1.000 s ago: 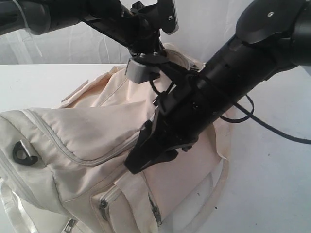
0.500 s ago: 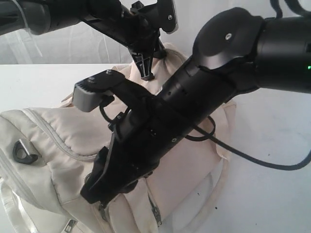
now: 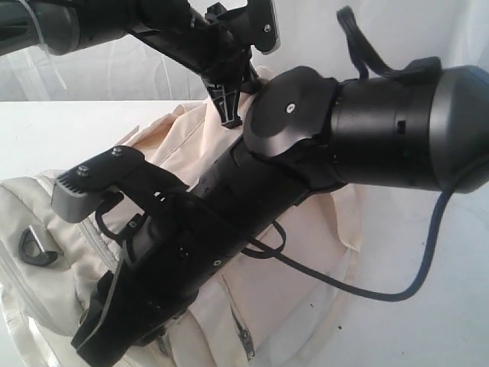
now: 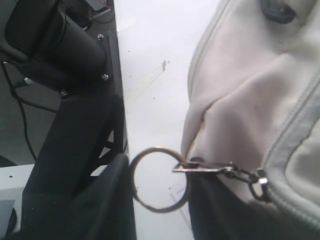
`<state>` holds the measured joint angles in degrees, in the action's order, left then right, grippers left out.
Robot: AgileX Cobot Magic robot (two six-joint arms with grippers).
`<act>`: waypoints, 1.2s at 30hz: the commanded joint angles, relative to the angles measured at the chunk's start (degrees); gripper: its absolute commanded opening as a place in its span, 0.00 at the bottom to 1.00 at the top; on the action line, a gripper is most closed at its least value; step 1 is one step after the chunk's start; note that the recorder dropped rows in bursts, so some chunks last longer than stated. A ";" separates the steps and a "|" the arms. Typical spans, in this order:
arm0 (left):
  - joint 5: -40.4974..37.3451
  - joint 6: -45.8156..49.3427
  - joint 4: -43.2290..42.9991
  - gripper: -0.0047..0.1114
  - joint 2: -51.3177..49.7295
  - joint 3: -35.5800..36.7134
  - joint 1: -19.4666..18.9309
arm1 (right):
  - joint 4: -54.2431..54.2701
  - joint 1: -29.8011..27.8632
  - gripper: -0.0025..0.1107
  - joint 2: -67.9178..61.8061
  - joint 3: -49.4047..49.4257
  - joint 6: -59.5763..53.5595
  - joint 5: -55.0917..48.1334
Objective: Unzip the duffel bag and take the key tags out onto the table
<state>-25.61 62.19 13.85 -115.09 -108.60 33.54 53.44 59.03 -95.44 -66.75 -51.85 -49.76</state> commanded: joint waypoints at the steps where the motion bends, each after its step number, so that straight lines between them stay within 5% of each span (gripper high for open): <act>1: 0.65 -0.95 0.20 0.04 0.45 -0.14 -0.25 | 2.02 1.72 0.02 -0.34 0.18 -2.06 -2.55; 7: 0.65 -0.93 0.31 0.11 0.45 -0.14 -0.25 | 2.02 1.72 0.11 -0.34 0.18 -1.94 -2.57; 14: 0.54 -2.08 0.93 0.49 1.11 -0.14 -0.25 | 1.60 1.52 0.55 0.04 0.18 -1.94 -3.22; 17: 0.65 -4.31 0.82 0.57 2.87 -0.14 -0.25 | 0.87 1.47 0.65 0.68 0.18 -1.94 -4.21; 23: -9.93 -8.38 -2.03 0.57 5.77 -0.14 -0.25 | -8.53 1.47 0.65 4.49 0.08 2.29 -4.75; 29: -15.14 -24.06 -8.84 0.54 8.91 -0.14 -0.87 | -28.62 1.47 0.65 8.96 0.08 18.81 -2.02; 36: -29.01 -31.09 -8.03 0.28 12.18 -0.01 -4.87 | -39.29 1.47 0.65 14.05 0.08 26.34 -0.90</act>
<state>-48.44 36.04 5.45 -104.80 -108.60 30.28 17.86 60.52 -83.49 -66.75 -28.13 -51.29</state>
